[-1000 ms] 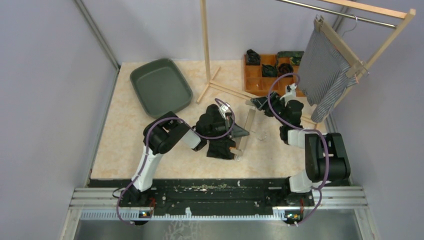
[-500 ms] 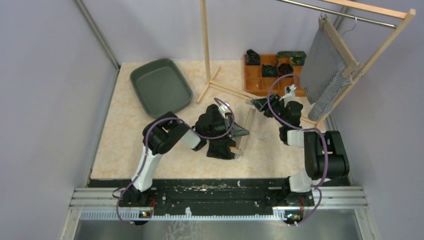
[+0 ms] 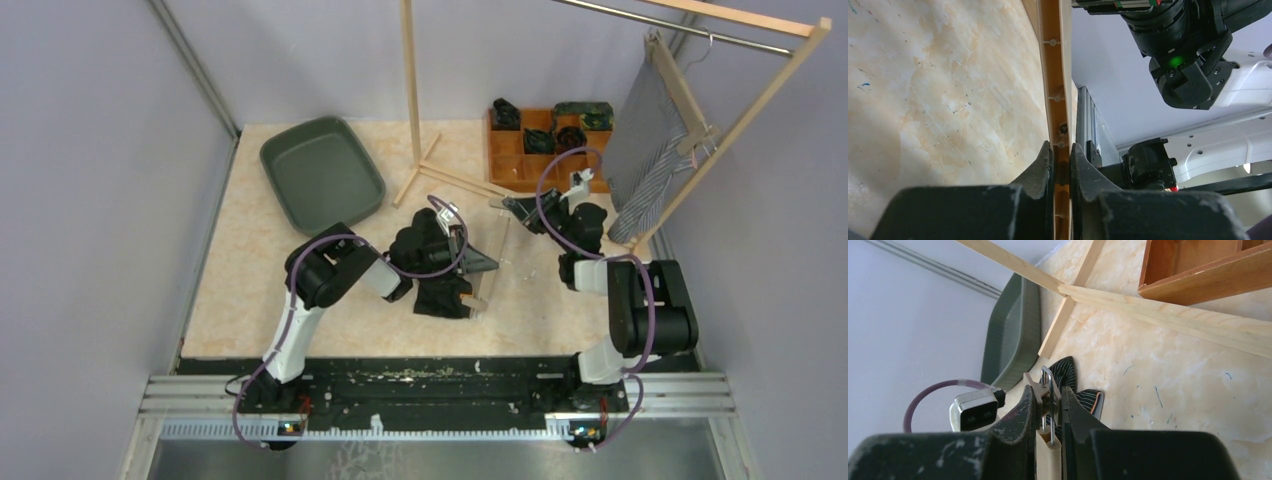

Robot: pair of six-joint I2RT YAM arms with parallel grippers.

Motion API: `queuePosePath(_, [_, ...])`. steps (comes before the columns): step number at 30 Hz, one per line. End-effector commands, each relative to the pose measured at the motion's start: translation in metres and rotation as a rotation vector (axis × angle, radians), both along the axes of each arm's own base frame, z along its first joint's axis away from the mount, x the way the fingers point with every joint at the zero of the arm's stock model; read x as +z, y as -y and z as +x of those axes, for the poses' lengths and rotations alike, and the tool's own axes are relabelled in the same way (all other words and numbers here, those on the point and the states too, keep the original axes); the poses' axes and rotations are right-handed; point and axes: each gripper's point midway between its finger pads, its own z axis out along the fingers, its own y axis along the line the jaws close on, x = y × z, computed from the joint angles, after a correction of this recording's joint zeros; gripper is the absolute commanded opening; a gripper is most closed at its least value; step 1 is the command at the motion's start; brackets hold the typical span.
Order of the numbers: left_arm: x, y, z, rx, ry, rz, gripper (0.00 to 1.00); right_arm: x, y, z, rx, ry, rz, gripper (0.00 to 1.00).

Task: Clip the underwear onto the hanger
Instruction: Open the clamp at the hanger, then clamp the underwear onto the hanger.

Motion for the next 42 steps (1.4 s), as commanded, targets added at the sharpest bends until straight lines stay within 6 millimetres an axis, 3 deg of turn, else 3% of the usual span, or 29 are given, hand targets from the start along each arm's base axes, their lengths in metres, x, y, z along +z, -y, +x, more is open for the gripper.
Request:
queuePosePath(1, [0.019,-0.002,0.001,-0.003,0.063,-0.047,0.14,0.009,0.007,0.004,-0.031,0.059,-0.020,0.00])
queuePosePath(3, [0.018,-0.007,0.006,0.014,0.056,-0.044,0.43,0.009,0.008,0.003,-0.039,0.056,-0.026,0.00])
queuePosePath(5, [0.019,-0.017,0.016,0.044,0.050,-0.040,0.55,0.009,0.010,0.003,-0.046,0.053,-0.039,0.00])
queuePosePath(7, [0.022,-0.031,0.028,0.080,0.053,-0.039,0.60,0.008,0.011,0.002,-0.051,0.048,-0.049,0.00])
queuePosePath(13, [0.052,-0.073,0.067,0.181,0.102,-0.053,0.62,0.000,0.011,-0.004,-0.048,0.030,-0.062,0.00])
queuePosePath(17, [0.057,-0.081,0.098,0.242,0.145,0.038,0.62,-0.008,0.012,-0.009,-0.048,0.012,-0.074,0.00])
queuePosePath(22, [0.033,-0.082,0.141,0.333,0.206,0.314,0.61,-0.010,0.010,-0.012,-0.033,0.005,-0.073,0.00])
queuePosePath(25, [0.003,-0.089,0.156,0.354,0.221,0.537,0.60,-0.008,0.009,-0.013,-0.028,0.009,-0.070,0.00])
queuePosePath(31, [-0.021,-0.106,0.162,0.385,0.323,0.815,0.59,-0.008,0.008,-0.015,-0.023,0.009,-0.065,0.00])
queuePosePath(42, [-0.045,-0.104,0.145,0.308,0.423,0.999,0.57,-0.010,0.007,-0.019,-0.020,0.004,-0.060,0.00])
